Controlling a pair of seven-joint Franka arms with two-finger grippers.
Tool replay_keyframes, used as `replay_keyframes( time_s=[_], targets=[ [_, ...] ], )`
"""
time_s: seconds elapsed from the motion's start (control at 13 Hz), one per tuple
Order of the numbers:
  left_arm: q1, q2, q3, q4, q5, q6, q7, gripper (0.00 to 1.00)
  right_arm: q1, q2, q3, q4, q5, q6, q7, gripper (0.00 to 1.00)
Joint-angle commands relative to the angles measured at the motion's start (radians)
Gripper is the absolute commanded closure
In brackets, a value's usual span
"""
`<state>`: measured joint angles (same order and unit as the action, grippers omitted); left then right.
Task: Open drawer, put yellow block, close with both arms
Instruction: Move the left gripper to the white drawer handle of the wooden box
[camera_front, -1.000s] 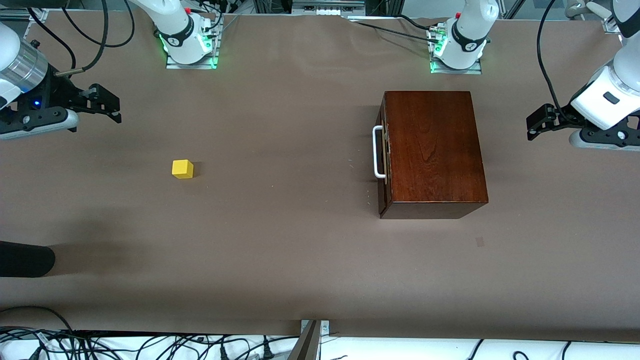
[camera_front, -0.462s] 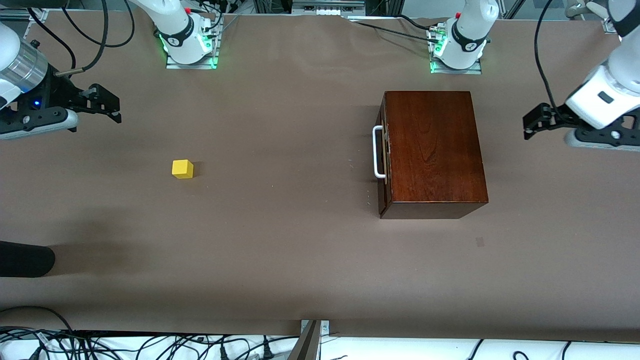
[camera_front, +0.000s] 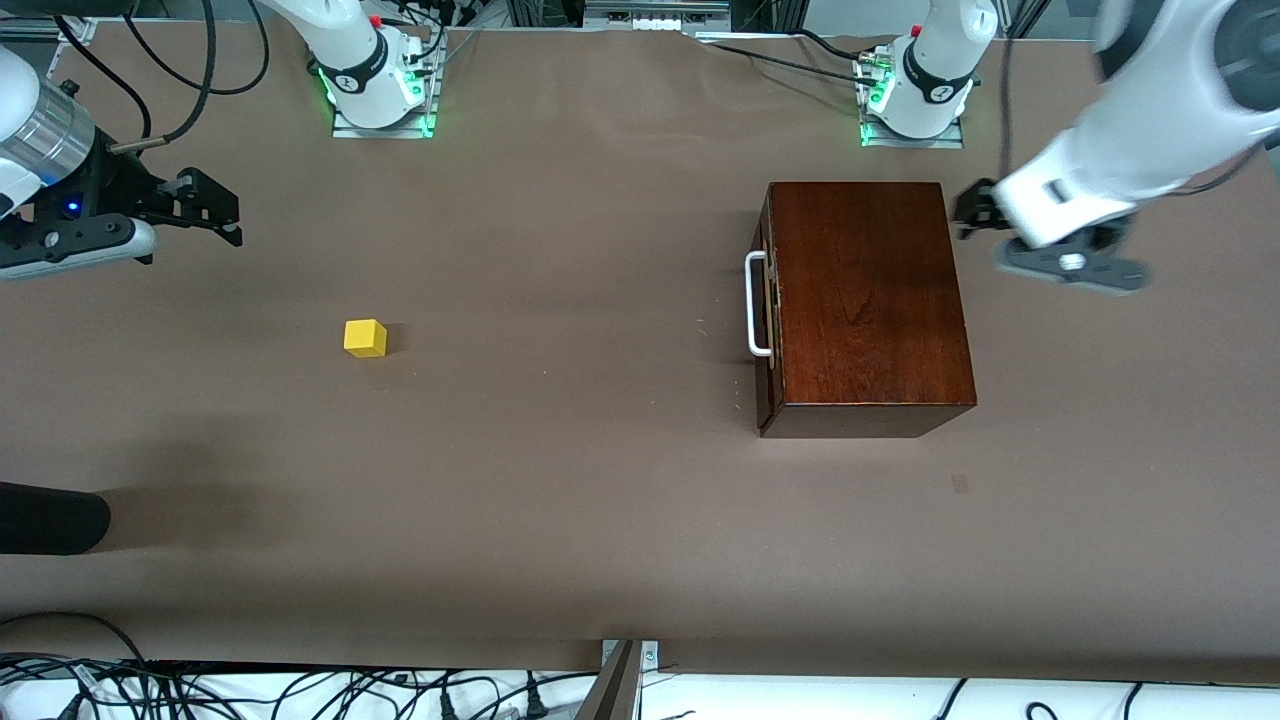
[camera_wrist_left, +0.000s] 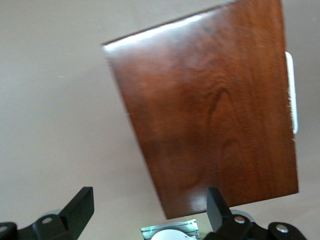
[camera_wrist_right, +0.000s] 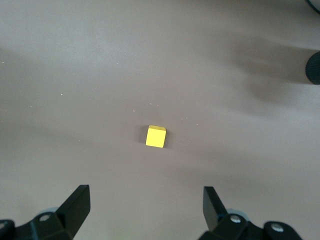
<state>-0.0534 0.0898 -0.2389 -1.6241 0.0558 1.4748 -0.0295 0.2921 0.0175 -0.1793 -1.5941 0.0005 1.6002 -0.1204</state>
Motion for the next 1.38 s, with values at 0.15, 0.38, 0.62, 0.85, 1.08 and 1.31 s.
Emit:
replay_keyframes(
  time_s=[0.15, 0.38, 0.62, 0.85, 1.08, 1.31],
  targets=[
    [-0.119, 0.187, -0.126, 0.131, -0.011, 0.097, -0.428, 0.00, -0.008, 0.012, 0.006, 0.026, -0.011, -0.014, 0.001, 0.00],
    [-0.256, 0.298, -0.125, 0.194, -0.005, 0.178, -0.639, 0.00, -0.008, 0.012, 0.006, 0.026, -0.011, -0.014, 0.001, 0.00],
    [-0.287, 0.344, -0.125, 0.175, -0.001, 0.262, -0.670, 0.00, -0.010, 0.013, 0.004, 0.026, -0.011, -0.014, -0.001, 0.00],
    [-0.310, 0.393, -0.123, 0.132, 0.024, 0.266, -0.670, 0.00, -0.010, 0.016, 0.004, 0.026, -0.011, -0.013, -0.001, 0.00],
    [-0.335, 0.433, -0.123, 0.122, 0.088, 0.266, -0.670, 0.00, -0.011, 0.018, -0.005, 0.026, -0.011, -0.011, 0.001, 0.00],
    [-0.338, 0.438, -0.125, 0.089, 0.162, 0.265, -0.671, 0.00, -0.011, 0.018, -0.005, 0.026, -0.011, -0.011, 0.001, 0.00]
  ],
)
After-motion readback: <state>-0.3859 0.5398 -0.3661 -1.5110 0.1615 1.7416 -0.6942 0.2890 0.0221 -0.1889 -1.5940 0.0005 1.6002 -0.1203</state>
